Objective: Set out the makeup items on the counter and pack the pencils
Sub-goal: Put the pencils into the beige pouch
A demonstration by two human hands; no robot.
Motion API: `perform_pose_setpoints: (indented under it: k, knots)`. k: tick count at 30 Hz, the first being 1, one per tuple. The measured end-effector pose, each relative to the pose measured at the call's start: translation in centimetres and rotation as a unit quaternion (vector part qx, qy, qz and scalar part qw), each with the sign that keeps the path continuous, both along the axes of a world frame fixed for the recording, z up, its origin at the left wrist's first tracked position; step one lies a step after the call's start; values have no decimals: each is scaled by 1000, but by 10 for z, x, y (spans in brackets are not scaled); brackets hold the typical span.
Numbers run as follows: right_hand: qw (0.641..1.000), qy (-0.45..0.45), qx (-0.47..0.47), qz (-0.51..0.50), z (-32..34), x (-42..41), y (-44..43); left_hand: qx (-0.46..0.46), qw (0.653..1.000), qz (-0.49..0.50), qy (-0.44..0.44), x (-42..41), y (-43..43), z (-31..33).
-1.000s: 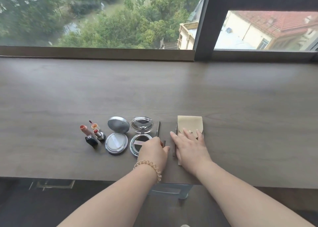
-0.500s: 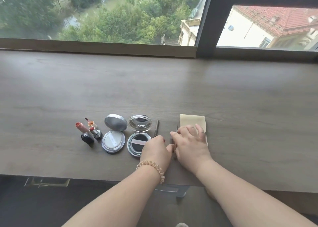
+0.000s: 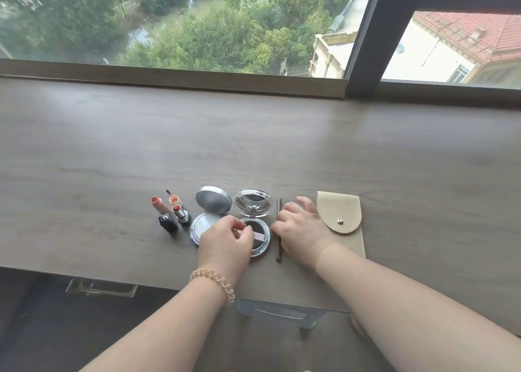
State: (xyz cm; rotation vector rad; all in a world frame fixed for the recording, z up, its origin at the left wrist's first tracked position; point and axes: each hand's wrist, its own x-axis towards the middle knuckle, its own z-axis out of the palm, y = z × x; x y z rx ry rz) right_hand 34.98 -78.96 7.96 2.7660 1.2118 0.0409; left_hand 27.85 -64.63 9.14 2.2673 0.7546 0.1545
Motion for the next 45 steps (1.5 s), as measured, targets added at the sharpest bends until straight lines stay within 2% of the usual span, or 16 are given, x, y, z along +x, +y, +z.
perform_pose_setpoints:
  k: [6, 9, 12, 14, 15, 16, 18, 19, 20, 22, 25, 28, 31, 39, 43, 45]
  knots:
    - [985, -85, -51, 138, 9, 7, 5, -25, 1000, 1, -3, -6, 6, 0]
    - [977, -109, -44, 180, 9, 11, 2, -38, 999, -8, -7, -7, 6, 4]
    - [983, -108, 71, 131, 13, 10, -5, -50, 998, -29, -21, -8, 7, 11]
    - [977, -36, 209, 38, 20, 8, -10, -72, 995, -67, -21, -8, 6, 15]
    - [958, 17, 285, -36, 26, 5, -12, -86, 992, -94, -19, -8, 5, 18]
    - [924, 80, 354, -120, 35, 2, -15, -96, 988, -121, -21, -7, 2, 21]
    - [816, 236, 468, -242, 52, -3, -19, -97, 980, -168, -34, -4, -6, 28]
    - [761, 304, 508, -265, 59, -4, -21, -94, 977, -187, -42, -2, -10, 31]
    - [723, 348, 533, -270, 64, -6, -24, -95, 973, -205, -48, 0, -14, 34]
    - [680, 402, 555, -259, 73, -12, -30, -99, 966, -232, -56, 4, -21, 41]
    - [623, 439, 600, -244, 81, -20, -33, -80, 963, -246, -75, 5, -26, 50]
    - [593, 433, 618, -281, 90, -27, -35, -81, 961, -247, -92, 4, -26, 57]
    - [578, 407, 628, -325, 95, -33, -37, -102, 958, -253, -93, 3, -26, 62]
    - [539, 326, 616, -474, 109, -35, -27, -130, 947, -292, -32, 6, -29, 78]
    - [487, 294, 622, -538, 105, -23, -9, -115, 949, -292, -25, 13, -33, 89]
    - [443, 236, 643, -578, 103, -7, -25, -71, 949, -306, 5, 11, -22, 88]
